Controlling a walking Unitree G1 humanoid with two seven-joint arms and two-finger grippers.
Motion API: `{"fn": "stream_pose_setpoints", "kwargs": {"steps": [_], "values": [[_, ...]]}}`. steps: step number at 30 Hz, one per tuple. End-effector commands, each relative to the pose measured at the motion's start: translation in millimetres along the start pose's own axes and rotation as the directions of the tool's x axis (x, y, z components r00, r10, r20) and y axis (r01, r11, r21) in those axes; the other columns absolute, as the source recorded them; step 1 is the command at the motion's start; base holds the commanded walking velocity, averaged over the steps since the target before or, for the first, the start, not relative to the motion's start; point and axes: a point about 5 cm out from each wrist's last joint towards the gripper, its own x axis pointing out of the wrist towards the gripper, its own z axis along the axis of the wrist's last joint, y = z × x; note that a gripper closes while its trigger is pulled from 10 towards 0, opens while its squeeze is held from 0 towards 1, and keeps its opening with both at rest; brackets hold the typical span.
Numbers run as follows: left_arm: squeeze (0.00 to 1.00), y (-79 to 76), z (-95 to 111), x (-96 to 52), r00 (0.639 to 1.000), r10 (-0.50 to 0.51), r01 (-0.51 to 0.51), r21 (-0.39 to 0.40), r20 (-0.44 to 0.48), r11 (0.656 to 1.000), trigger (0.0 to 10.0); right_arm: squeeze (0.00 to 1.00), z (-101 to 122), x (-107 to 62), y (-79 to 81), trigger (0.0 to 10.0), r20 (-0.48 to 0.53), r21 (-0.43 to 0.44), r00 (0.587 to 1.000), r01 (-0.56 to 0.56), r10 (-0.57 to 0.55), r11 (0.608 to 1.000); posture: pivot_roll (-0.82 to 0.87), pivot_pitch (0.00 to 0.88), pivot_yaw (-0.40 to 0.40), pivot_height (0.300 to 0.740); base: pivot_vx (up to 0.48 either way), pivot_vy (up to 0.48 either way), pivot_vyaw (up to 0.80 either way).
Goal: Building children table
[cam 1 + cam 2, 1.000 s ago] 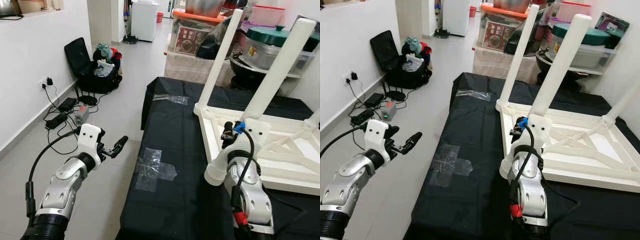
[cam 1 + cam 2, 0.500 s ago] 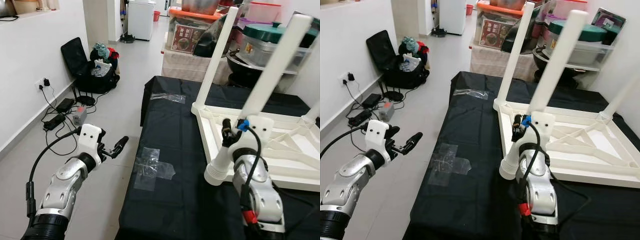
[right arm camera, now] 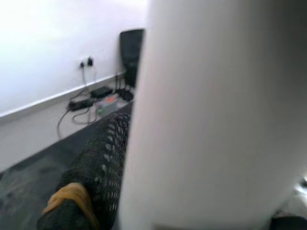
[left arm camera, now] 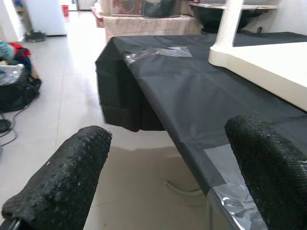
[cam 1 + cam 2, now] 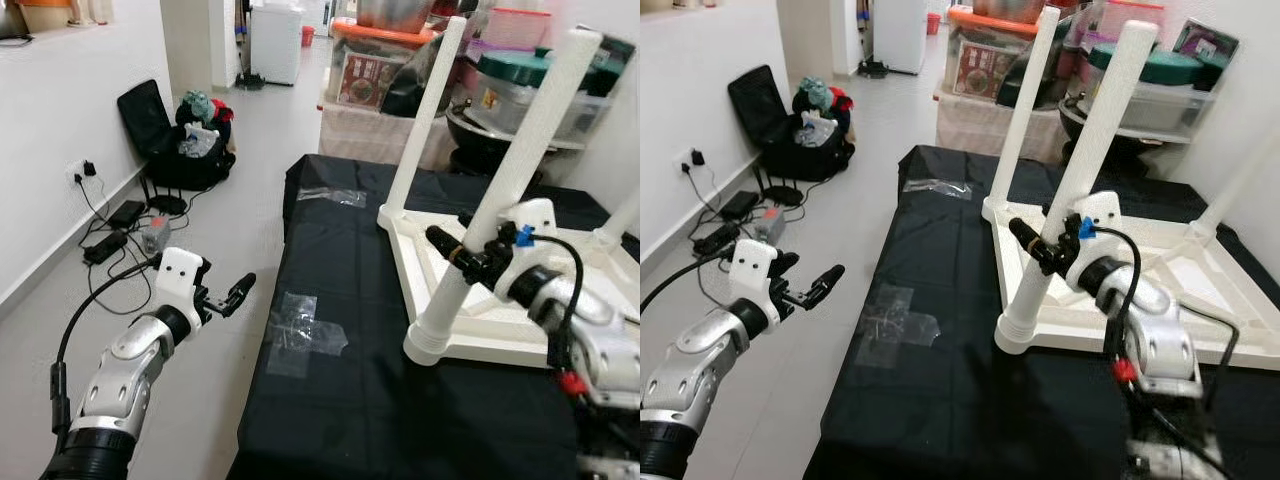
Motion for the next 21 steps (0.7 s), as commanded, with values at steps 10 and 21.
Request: {"fn": "stream_pose_setpoints", "kwargs": {"steps": [10, 21], "values": [[0.00, 1.1, 0, -2.0, 1.000, -0.001, 0.001, 0.019, -0.011, 1.000, 10.0, 0.00, -4, 11.7, -10.8, 0.0, 0.006, 0.027, 0.997, -0.076, 0.075, 0.997, 0.11, 0.000, -0.134, 0.740, 0.000, 0.000, 0.00], [0.00, -0.7, -2, 3.2, 1.000, -0.014, 0.015, 0.017, -0.017, 1.000, 10.0, 0.00, -11, 10.3, -9.1, 0.0, 0.053, 0.067, 0.999, -0.009, 0.005, 0.998, 0.09, 0.000, -0.118, 0.740, 0.000, 0.000, 0.00]]}}
